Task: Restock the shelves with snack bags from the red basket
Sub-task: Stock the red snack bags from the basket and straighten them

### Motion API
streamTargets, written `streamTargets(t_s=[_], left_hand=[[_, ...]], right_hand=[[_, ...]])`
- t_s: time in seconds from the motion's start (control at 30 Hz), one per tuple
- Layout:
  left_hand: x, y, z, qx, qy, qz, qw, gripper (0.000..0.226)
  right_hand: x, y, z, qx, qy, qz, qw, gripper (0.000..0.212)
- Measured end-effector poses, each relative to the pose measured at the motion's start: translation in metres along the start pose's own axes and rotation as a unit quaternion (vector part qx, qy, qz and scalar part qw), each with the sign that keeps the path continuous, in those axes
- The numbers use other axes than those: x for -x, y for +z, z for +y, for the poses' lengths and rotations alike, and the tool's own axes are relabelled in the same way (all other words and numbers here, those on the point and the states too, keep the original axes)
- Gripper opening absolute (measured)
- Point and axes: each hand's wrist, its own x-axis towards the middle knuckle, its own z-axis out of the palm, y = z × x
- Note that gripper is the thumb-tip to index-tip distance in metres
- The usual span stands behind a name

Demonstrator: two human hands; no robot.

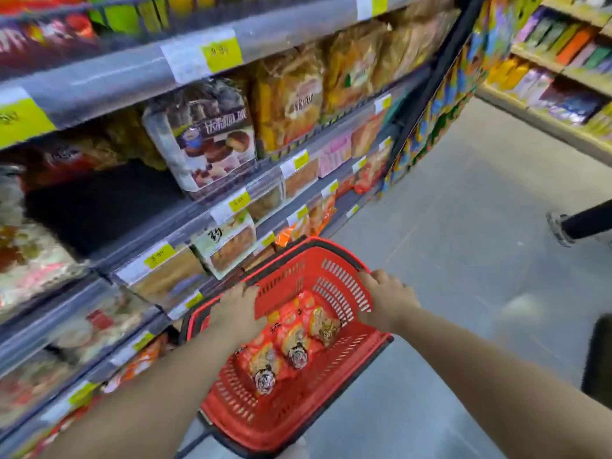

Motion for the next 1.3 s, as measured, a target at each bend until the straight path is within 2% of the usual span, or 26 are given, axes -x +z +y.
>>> streamTargets(t_s=[0.1,0.33,0.6,0.73,0.87,0.97,1.07,1.17,1.23,1.3], left_hand=[[-0.014,0.031,-0.014,0.021,-0.04,-0.051,0.998,0.071],[-0.036,0.114,-0.033,0.075,-0.151,-0.104,0.98,0.07],[-0.085,0.246,-0.053,0.191,-0.266,-0.101,0.939,0.071],[-0.123,0.316,-0.056,0.27,-0.318,-0.059,0.907,0.067],[-0.166,0.384,-0.056,0.321,-0.364,-0.026,0.874,0.078],[-0.195,0.43,-0.057,0.317,-0.413,-0.004,0.854,0.091],[-0.222,0.458,-0.06,0.358,-0.485,-0.002,0.798,0.107],[-0.24,0.474,-0.064,0.41,-0.522,-0.02,0.747,0.123],[-0.242,0.481,-0.064,0.392,-0.524,-0.05,0.754,0.132],[-0.238,0.484,-0.064,0.355,-0.514,-0.06,0.779,0.132]], right_hand=[[-0.032,0.031,0.0,-0.003,-0.013,-0.045,0.999,0.079],[-0.101,0.11,-0.01,-0.004,-0.072,-0.134,0.988,0.073],[-0.195,0.232,-0.02,-0.017,-0.13,-0.208,0.969,0.07],[-0.233,0.304,-0.021,-0.043,-0.125,-0.229,0.964,0.071],[-0.261,0.37,-0.021,-0.057,-0.123,-0.231,0.963,0.066],[-0.282,0.411,-0.023,-0.093,-0.121,-0.229,0.961,0.059],[-0.297,0.439,-0.026,-0.123,-0.116,-0.206,0.964,0.052],[-0.307,0.459,-0.029,-0.123,-0.13,-0.198,0.964,0.048],[-0.31,0.468,-0.029,-0.126,-0.136,-0.196,0.963,0.046],[-0.311,0.475,-0.029,-0.117,-0.135,-0.193,0.965,0.048]])
